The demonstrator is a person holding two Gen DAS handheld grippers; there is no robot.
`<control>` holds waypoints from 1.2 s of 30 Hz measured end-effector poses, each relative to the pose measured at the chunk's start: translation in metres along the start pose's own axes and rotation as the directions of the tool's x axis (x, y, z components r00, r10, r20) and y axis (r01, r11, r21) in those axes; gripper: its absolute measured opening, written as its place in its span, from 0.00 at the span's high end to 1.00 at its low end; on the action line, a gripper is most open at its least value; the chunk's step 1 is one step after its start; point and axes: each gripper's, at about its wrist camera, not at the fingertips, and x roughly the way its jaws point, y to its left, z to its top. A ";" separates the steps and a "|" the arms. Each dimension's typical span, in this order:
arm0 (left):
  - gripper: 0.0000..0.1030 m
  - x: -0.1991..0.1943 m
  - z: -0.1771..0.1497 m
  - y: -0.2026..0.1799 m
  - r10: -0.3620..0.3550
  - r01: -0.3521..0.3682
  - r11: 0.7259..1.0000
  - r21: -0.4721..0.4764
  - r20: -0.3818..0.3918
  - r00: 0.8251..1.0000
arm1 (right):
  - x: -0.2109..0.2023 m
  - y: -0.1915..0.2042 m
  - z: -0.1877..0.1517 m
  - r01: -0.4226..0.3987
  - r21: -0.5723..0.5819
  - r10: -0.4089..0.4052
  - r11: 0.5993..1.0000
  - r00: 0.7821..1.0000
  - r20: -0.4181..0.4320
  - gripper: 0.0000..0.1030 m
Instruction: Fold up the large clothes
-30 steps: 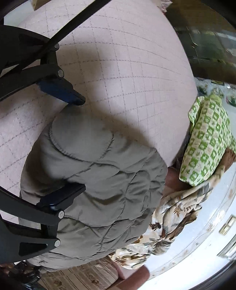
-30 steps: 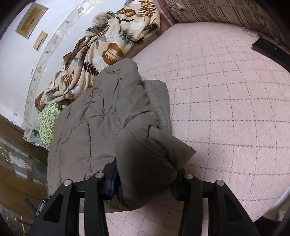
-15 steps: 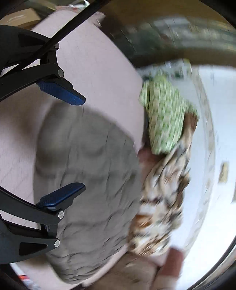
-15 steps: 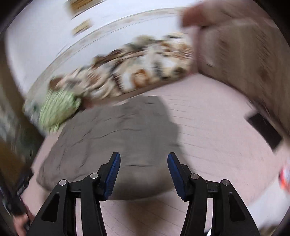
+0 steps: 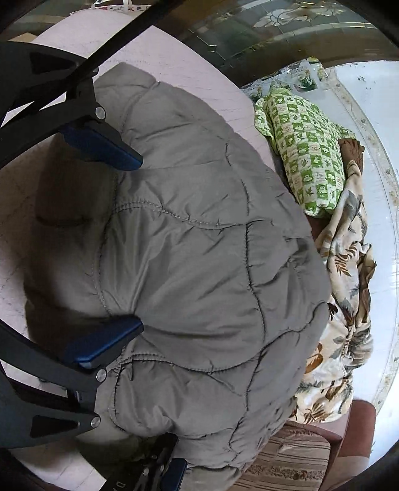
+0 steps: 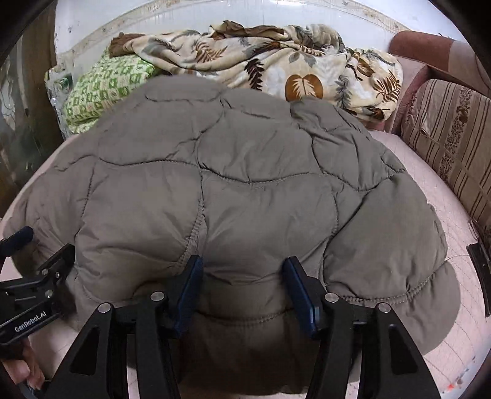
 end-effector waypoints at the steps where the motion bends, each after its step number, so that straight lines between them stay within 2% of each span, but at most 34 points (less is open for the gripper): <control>1: 0.04 0.002 -0.001 0.000 0.004 -0.004 1.000 -0.001 -0.001 1.000 | 0.003 0.000 0.001 0.007 -0.006 -0.008 1.000 1.000 -0.003 0.41; 4: 0.03 0.010 -0.002 0.001 -0.001 0.001 1.000 -0.016 -0.003 1.000 | 0.012 -0.001 0.002 0.007 -0.008 -0.007 1.000 1.000 -0.005 0.41; 8: 0.03 0.001 -0.008 0.000 0.020 -0.019 1.000 -0.020 0.075 0.997 | 0.003 0.004 -0.004 0.029 -0.025 -0.028 0.999 0.998 0.053 0.41; 12: 0.03 -0.022 -0.012 0.000 0.027 -0.023 0.999 -0.036 0.123 0.992 | -0.024 0.003 -0.013 0.004 0.007 -0.005 1.000 0.994 0.110 0.41; 20: 0.03 -0.075 -0.035 -0.001 -0.038 0.044 0.998 -0.045 0.128 0.991 | -0.090 0.025 -0.050 0.005 -0.070 0.010 0.998 0.978 0.211 0.40; 27: 0.03 -0.092 -0.053 0.001 -0.053 0.057 0.998 -0.038 0.099 0.994 | -0.116 0.046 -0.080 -0.018 -0.143 0.049 0.990 0.974 0.221 0.30; 31: 0.03 -0.082 -0.054 0.003 -0.051 0.055 0.997 -0.059 0.063 0.997 | -0.107 0.051 -0.083 -0.022 -0.166 0.052 0.986 0.982 0.179 0.30; 36: 0.03 -0.072 -0.053 0.001 -0.050 0.053 0.997 -0.062 0.041 0.998 | -0.096 0.041 -0.080 -0.027 -0.120 0.045 0.992 0.988 0.150 0.30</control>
